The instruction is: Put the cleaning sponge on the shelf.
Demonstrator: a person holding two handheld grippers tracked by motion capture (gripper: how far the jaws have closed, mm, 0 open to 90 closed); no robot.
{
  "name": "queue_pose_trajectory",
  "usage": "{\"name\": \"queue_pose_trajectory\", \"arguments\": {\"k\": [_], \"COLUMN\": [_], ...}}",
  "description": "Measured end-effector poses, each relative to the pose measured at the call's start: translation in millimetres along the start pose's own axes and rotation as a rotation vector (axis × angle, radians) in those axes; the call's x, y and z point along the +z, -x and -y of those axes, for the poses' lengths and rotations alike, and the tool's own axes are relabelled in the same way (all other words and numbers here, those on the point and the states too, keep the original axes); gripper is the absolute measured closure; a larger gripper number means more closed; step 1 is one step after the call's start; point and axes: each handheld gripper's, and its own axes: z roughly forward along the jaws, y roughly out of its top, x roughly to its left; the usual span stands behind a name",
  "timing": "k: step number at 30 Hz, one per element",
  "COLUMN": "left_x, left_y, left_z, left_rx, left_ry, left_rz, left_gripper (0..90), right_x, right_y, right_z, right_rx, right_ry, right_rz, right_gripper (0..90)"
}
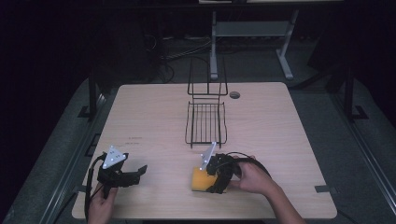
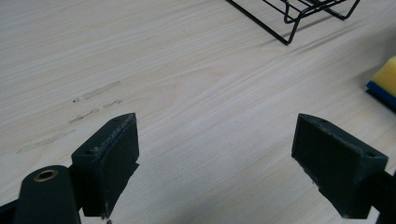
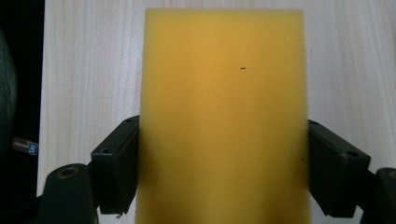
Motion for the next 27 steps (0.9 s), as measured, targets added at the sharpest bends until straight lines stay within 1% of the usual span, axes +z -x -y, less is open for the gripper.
{"name": "queue_pose_trajectory", "arguments": {"k": [2,7,8,12,13,15,20,24,27], "left_x": [0.1,0.4,0.6,0.8,0.4,0.1,-0.7,-0.8,-0.7], "left_y": [-0.1,-0.1,0.0,0.3,0.1,-0.5,-1.8,-1.8,-1.6], "left_z": [0.4,0.2,0.1,0.4,0.7,1.0,1.9,1.5,1.4], "left_rx": [-0.001,0.001,0.003,0.002,0.003,0.003,-0.004,-0.003,-0.001], "left_ry": [-0.001,-0.002,-0.005,-0.003,-0.004,-0.003,-0.001,-0.001,0.0], "left_rz": [0.0,0.003,0.004,0.003,0.004,0.004,0.001,0.002,0.002], "left_gripper": [14.3,14.3,14.3,14.3,14.3,14.3,14.3,14.3,14.3], "right_x": [-5.0,-11.1,-14.5,-18.5,-21.6,-22.7,-29.1,-32.3,-34.9], "right_y": [1.6,4.4,5.5,7.7,9.5,10.2,16.0,21.3,24.6], "right_z": [1.4,2.7,3.5,5.1,6.1,6.3,7.0,4.7,2.7], "right_rx": [0.007,0.008,0.012,0.012,0.022,0.026,0.03,0.032,0.035], "right_ry": [0.014,0.023,0.031,0.029,0.028,0.026,0.036,0.022,0.021], "right_rz": [-0.001,0.005,0.006,0.008,0.006,0.006,0.004,0.001,-0.003], "right_gripper": [22.2,22.2,22.2,22.3,22.3,22.3,22.3,22.3,22.3]}}
